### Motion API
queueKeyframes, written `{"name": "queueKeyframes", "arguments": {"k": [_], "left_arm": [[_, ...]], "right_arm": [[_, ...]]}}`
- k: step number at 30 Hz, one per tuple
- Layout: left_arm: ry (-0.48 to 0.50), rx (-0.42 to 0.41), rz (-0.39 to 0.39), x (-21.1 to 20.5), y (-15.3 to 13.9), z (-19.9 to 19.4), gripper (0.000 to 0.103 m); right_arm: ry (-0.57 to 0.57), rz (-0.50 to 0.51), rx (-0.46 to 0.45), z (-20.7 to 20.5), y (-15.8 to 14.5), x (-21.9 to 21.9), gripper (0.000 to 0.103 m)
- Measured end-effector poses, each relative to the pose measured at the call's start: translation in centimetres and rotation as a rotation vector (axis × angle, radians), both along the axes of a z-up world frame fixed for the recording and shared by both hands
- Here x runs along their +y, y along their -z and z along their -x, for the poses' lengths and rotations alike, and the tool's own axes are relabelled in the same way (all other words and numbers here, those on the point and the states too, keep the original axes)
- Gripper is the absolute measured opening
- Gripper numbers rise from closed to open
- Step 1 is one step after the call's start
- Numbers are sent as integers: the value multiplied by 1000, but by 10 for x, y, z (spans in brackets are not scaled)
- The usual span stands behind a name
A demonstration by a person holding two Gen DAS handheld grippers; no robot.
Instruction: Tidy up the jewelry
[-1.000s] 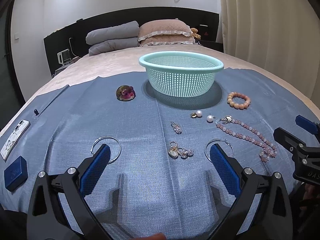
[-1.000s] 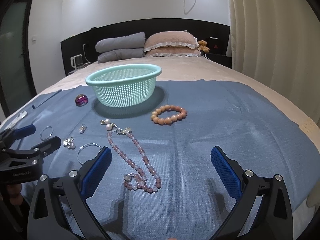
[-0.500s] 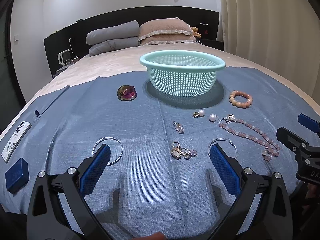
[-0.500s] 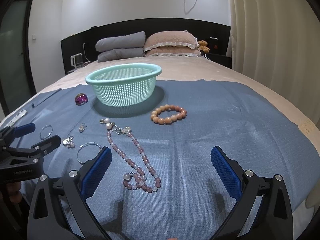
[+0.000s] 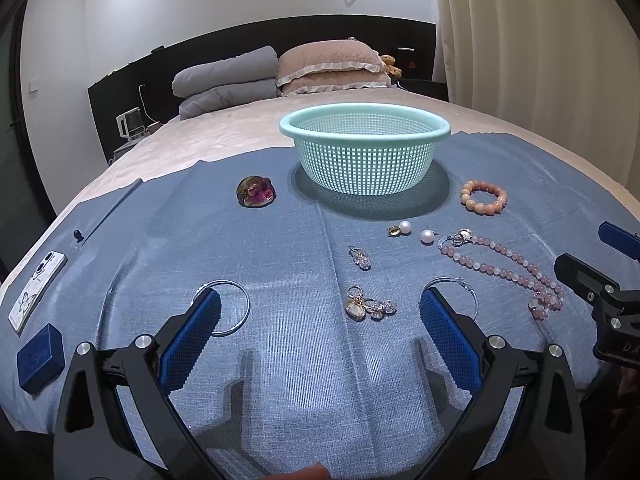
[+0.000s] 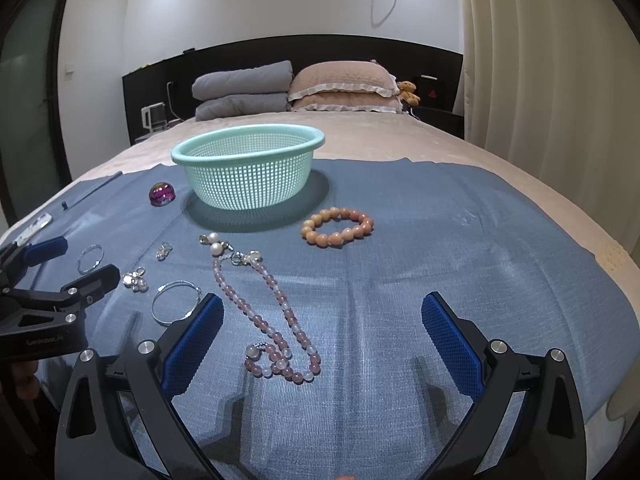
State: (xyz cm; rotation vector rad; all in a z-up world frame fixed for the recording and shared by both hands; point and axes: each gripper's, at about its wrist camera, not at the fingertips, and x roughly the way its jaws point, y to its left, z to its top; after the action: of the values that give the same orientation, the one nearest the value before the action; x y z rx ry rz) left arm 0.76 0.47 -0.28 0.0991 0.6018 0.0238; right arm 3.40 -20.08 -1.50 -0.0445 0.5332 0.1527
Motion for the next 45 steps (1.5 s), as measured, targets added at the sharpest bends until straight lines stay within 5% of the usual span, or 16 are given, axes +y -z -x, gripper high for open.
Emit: {"name": "queueKeyframes", "arguments": {"k": [23,38,45], "left_arm": [[-3,26,-27,0,6,-6,97],[-96,157,111,85,9,-38,97],[-97,224,114,100,18,-50,97]], "right_arm": [[1,-5,26,-3,2,1,95],[-88,17,136,-32,18,24,95],[-75,27,172,-46,28,25,95]]}}
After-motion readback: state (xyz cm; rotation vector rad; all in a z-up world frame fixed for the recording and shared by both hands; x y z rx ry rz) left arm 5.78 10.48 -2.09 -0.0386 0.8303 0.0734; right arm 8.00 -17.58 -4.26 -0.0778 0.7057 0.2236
